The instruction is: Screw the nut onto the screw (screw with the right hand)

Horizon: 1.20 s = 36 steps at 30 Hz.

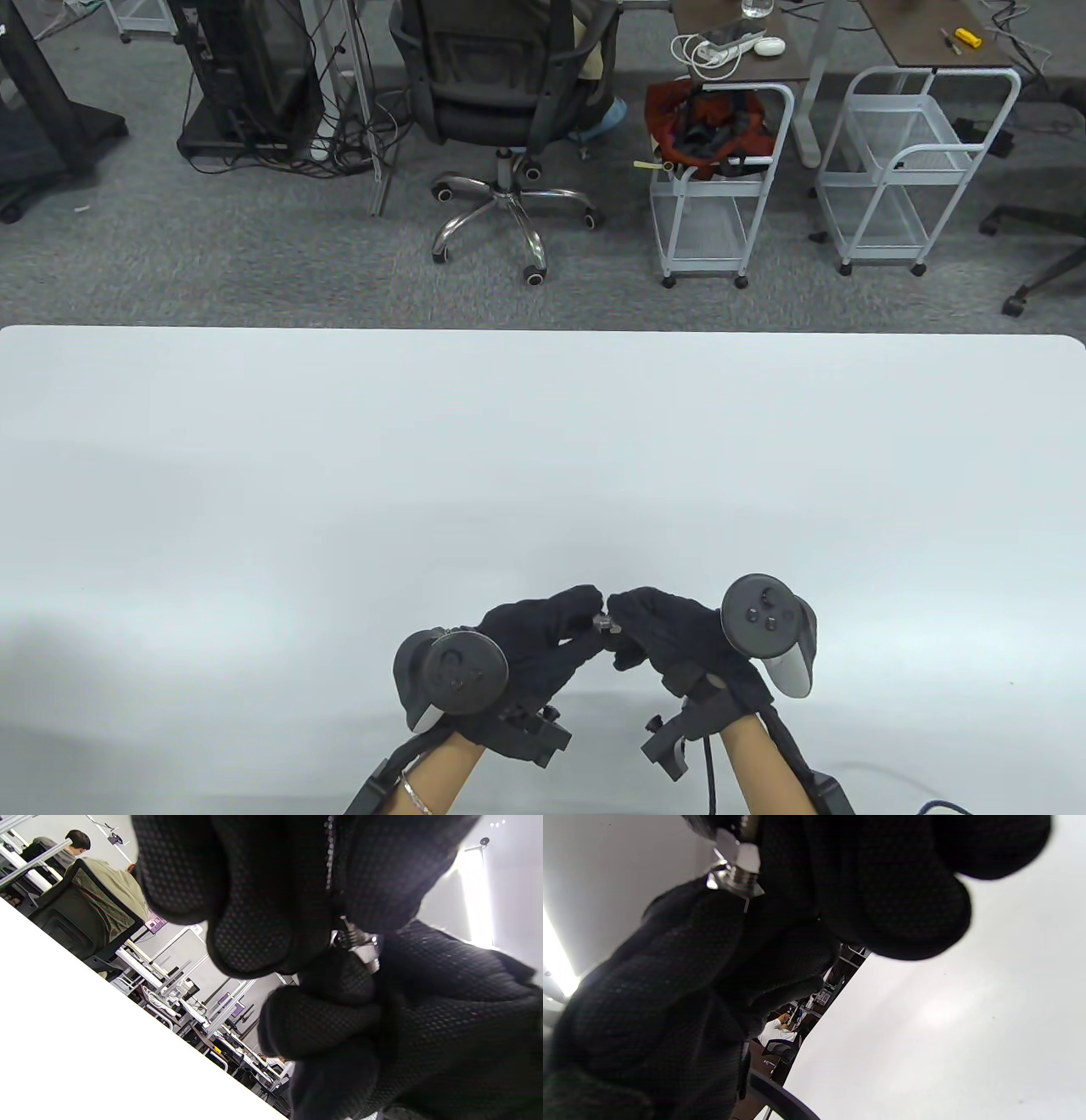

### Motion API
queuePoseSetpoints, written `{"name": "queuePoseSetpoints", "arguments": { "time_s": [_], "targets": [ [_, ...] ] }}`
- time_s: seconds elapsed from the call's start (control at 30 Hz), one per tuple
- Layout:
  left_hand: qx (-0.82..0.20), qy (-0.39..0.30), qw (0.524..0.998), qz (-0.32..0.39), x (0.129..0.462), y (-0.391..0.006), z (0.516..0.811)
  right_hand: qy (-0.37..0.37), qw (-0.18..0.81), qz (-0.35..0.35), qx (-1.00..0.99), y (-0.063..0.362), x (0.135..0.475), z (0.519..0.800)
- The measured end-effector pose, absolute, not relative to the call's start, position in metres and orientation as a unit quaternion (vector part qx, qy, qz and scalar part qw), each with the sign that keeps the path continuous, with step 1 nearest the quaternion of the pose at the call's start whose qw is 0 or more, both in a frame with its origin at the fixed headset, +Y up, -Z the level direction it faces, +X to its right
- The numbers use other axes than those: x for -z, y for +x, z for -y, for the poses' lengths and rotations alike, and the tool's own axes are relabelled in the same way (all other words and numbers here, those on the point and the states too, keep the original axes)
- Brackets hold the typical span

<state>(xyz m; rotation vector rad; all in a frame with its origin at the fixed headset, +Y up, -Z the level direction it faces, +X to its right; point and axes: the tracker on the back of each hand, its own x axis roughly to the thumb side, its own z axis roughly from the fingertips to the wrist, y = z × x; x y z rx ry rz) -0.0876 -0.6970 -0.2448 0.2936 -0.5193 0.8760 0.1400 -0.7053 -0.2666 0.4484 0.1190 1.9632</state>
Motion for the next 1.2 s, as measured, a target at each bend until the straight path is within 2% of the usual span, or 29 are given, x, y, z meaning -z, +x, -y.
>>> {"name": "queuePoseSetpoints", "arguments": {
  "time_s": [0.17,0.23,0.3,0.43,0.5,0.63,0.73,0.83,0.97,1.17,1.2],
  "targets": [
    [-0.400,0.151,0.871,0.242,0.2444,-0.0887,0.6961,0.221,0.512,-0.112,-0.823,0.1378,0.2673,0.7046],
    [-0.401,0.150,0.870,0.243,0.2448,-0.0883,0.6964,0.212,0.508,-0.056,-0.833,0.1390,0.2683,0.7039],
    [-0.408,0.143,0.866,0.252,0.2459,-0.0880,0.6975,0.191,0.527,-0.044,-0.827,0.1394,0.2670,0.7042],
    [-0.400,0.150,0.871,0.244,0.2449,-0.0883,0.6971,0.199,0.536,-0.070,-0.818,0.1389,0.2669,0.7055],
    [-0.391,0.157,0.873,0.246,0.2443,-0.0884,0.6962,0.217,0.523,-0.106,-0.817,0.1374,0.2668,0.7045],
    [-0.400,0.150,0.868,0.253,0.2442,-0.0868,0.6968,0.185,0.528,-0.033,-0.828,0.1392,0.2656,0.7045],
    [-0.399,0.149,0.870,0.250,0.2442,-0.0866,0.6973,0.191,0.528,-0.057,-0.826,0.1395,0.2665,0.7065],
    [-0.383,0.158,0.876,0.247,0.2444,-0.0877,0.6966,0.216,0.519,-0.112,-0.819,0.1373,0.2677,0.7071],
    [-0.403,0.148,0.866,0.257,0.2445,-0.0864,0.6963,0.188,0.532,-0.040,-0.825,0.1401,0.2678,0.7073],
    [-0.390,0.160,0.873,0.247,0.2441,-0.0878,0.6956,0.224,0.518,-0.116,-0.817,0.1381,0.2675,0.7051],
    [-0.391,0.159,0.872,0.248,0.2441,-0.0878,0.6956,0.224,0.508,-0.098,-0.826,0.1385,0.2676,0.7051]
  ]
}}
